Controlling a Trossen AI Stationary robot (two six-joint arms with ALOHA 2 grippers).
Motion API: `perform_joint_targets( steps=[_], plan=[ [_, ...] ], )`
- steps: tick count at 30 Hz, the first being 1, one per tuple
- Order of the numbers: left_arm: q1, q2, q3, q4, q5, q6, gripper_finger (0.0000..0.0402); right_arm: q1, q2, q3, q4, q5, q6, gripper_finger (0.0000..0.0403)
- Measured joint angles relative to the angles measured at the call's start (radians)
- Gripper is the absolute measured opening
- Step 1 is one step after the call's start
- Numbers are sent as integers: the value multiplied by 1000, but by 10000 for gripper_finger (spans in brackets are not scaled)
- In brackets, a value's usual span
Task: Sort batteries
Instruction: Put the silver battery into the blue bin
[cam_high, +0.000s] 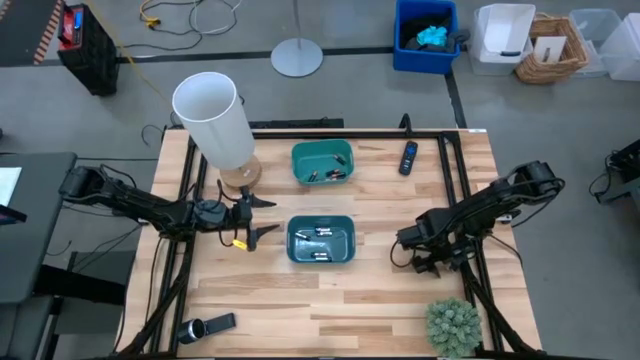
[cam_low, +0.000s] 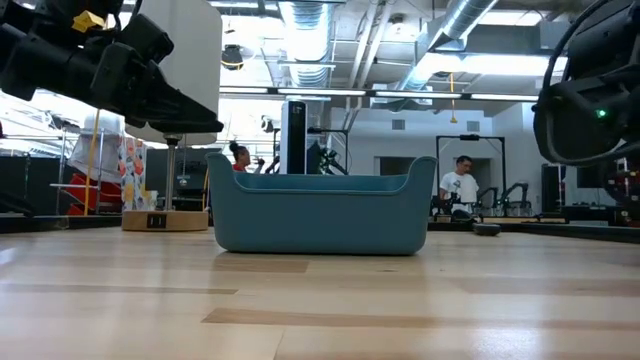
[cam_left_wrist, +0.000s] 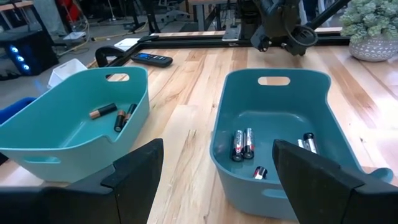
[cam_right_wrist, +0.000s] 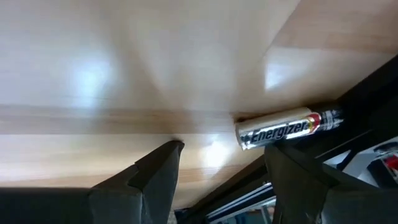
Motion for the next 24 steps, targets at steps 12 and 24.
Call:
perform_joint_targets(
  steps=[12,24],
  plan=[
    [5,0,0,-1,5,-2,294,9,-99,9,7,35,152,253],
    [6,0,0,-2,5,0,294,137,-153,138,-168,220,83,255]
  ],
)
